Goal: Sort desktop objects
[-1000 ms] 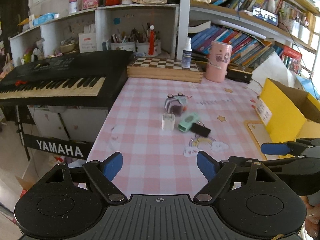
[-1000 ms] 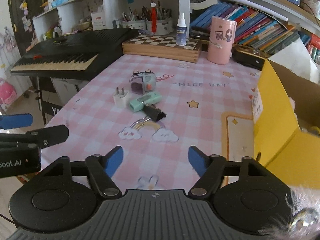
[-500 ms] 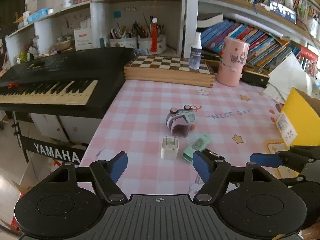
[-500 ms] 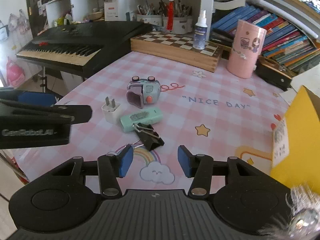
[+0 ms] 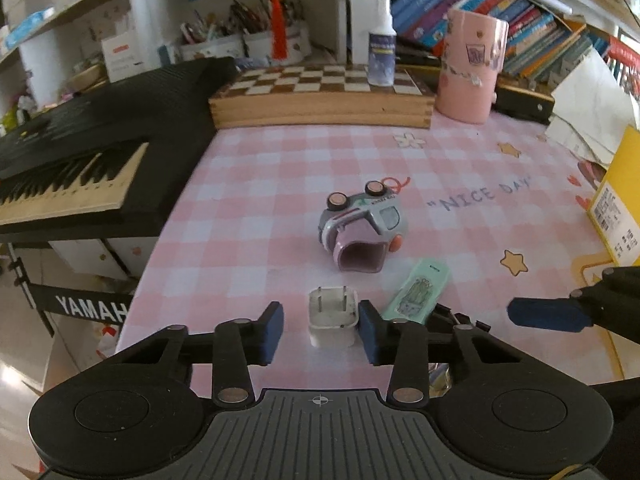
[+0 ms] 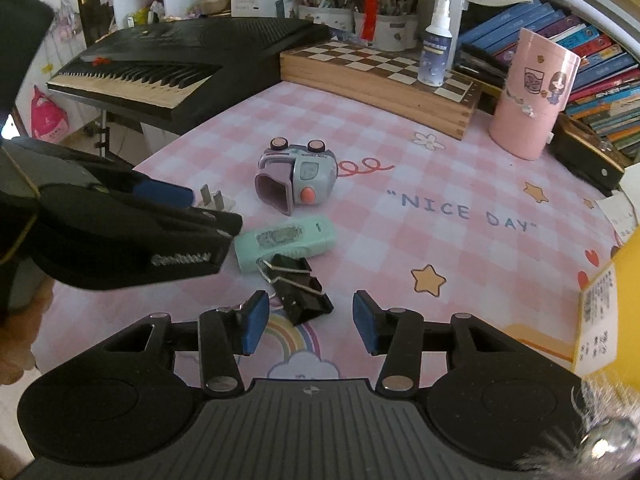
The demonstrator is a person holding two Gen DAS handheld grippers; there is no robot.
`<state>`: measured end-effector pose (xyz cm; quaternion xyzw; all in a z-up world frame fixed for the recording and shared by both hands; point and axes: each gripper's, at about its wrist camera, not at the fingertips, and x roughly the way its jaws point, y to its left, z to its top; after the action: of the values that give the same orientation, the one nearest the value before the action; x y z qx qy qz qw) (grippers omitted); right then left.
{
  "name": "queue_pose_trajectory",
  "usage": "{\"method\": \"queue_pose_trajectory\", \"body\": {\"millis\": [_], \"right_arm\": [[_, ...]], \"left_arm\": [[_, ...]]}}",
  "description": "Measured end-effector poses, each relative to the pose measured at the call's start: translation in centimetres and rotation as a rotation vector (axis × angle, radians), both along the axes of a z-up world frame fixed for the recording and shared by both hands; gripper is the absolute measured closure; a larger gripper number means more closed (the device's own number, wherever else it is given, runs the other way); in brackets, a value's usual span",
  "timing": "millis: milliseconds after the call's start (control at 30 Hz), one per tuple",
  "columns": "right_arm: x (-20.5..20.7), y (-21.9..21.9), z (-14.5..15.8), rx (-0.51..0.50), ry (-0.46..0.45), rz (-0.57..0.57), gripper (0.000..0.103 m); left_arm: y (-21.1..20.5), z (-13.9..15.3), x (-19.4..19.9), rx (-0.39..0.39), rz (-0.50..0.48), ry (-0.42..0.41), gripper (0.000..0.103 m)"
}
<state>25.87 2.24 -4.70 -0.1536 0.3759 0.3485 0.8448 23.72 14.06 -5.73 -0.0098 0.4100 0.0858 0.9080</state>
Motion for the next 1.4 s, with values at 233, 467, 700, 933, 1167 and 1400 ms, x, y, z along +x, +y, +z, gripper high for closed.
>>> {"method": "queue_pose_trajectory", "body": {"millis": [233, 467, 700, 933, 1167, 1400], "right_arm": [[0.5, 1.3, -0.6, -0.020, -0.016, 0.040, 0.062], [-0.1, 2.2, -0.5, -0.046, -0.083, 0.107, 0.083], [-1.1, 2.0, 0.7, -0.041, -0.150, 0.099, 0.086], [-2.9, 0.7, 2.7, -0.017, -0.169, 0.055, 0.086], [-5.3, -1.3, 4.8, 0.014, -0.173, 0.002, 0.086], [-8.5, -3.6, 6.0, 0.032, -0.158, -0.074, 0.086]], "left_arm": [[-0.2, -0.5, 0.4, 0.013, -0.023, 0.019, 0.077], [1.0, 1.8, -2.0, -0.038, 0.019, -0.041, 0.077], [0.9, 3.8, -4.4, -0.072, 0.018, -0.092, 0.077], [0.9, 5.3, -6.5, -0.086, 0.010, -0.135, 0.077], [0.5, 6.9, -9.4, -0.101, -0.019, -0.181, 0.077], [-0.3, 7.6, -12.3, -0.126, -0.074, -0.199, 0.077]]}}
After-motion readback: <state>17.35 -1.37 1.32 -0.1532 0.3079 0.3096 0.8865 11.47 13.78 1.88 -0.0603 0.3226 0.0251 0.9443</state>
